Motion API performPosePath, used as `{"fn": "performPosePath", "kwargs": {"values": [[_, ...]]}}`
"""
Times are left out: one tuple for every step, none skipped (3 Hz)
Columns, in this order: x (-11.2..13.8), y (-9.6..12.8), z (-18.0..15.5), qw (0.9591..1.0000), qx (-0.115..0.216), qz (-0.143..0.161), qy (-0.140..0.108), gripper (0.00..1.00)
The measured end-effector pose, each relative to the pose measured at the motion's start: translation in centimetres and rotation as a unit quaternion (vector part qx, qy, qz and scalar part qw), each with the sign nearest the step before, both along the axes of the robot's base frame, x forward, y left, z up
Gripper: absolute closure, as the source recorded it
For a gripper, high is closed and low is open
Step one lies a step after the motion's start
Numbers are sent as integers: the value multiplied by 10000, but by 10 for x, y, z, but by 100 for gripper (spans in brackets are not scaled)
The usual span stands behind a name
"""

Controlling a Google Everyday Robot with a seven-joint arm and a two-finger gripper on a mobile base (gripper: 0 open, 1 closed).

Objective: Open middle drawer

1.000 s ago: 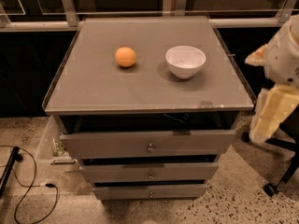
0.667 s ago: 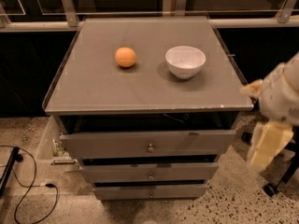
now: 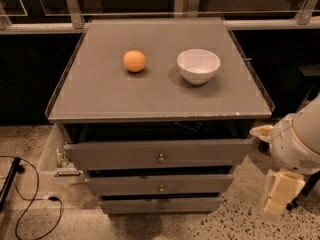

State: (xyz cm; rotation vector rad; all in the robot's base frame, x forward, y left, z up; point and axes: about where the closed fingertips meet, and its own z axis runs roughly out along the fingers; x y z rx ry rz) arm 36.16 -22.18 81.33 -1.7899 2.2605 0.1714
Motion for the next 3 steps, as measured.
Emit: {"fn": "performPosePath", "kwargs": {"values": [[-2,1,-15,9999,37,-18,102,0],[-7,-4,-74,9993,246,22,293,0],[9,-8,-140,9986,517,47,100,0]]}}
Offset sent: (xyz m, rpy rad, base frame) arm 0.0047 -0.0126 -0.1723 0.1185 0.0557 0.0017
